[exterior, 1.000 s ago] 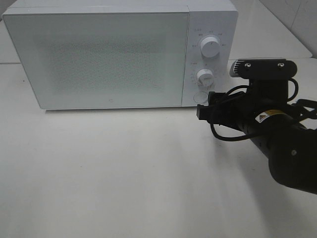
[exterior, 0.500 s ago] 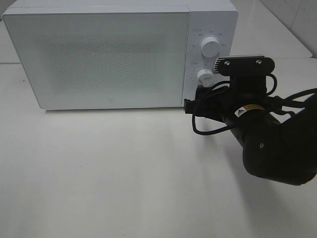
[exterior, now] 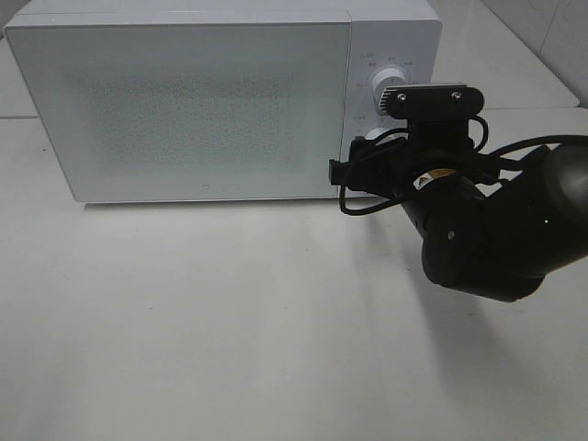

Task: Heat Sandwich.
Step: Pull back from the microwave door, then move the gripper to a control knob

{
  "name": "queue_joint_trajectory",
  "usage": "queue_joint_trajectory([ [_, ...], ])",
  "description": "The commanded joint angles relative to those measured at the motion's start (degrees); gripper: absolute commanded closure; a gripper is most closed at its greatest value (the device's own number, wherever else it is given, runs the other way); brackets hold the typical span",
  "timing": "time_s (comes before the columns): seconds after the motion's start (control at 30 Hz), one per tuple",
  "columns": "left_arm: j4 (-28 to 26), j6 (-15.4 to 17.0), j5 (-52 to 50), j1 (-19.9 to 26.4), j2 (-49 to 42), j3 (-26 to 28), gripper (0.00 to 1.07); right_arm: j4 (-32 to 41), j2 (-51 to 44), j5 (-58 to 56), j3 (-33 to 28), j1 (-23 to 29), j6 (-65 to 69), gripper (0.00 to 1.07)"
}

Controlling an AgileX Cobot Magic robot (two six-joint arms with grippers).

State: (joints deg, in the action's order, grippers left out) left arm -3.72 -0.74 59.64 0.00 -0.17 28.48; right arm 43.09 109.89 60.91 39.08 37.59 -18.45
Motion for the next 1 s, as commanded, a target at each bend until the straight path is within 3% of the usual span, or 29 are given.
queue_joint_trajectory([
  [0.03,-0.2,0.0,-0.3,0.0,-1.5,-0.2,0.10,-1.9,0.7,-0.1,1.9,-0.9,0.1,0.31],
  [0.63,-0.2,0.0,-0.3,0.0,-1.5,-0.2,0.10,-2.3,5.2,-1.4,7.0,-2.4,0.1,0.32],
  [1.0,-0.2,0.0,-0.3,0.0,-1.5,-0.2,0.10,-2.3,6.2,-1.2,7.0,-2.4,0.3,0.45],
])
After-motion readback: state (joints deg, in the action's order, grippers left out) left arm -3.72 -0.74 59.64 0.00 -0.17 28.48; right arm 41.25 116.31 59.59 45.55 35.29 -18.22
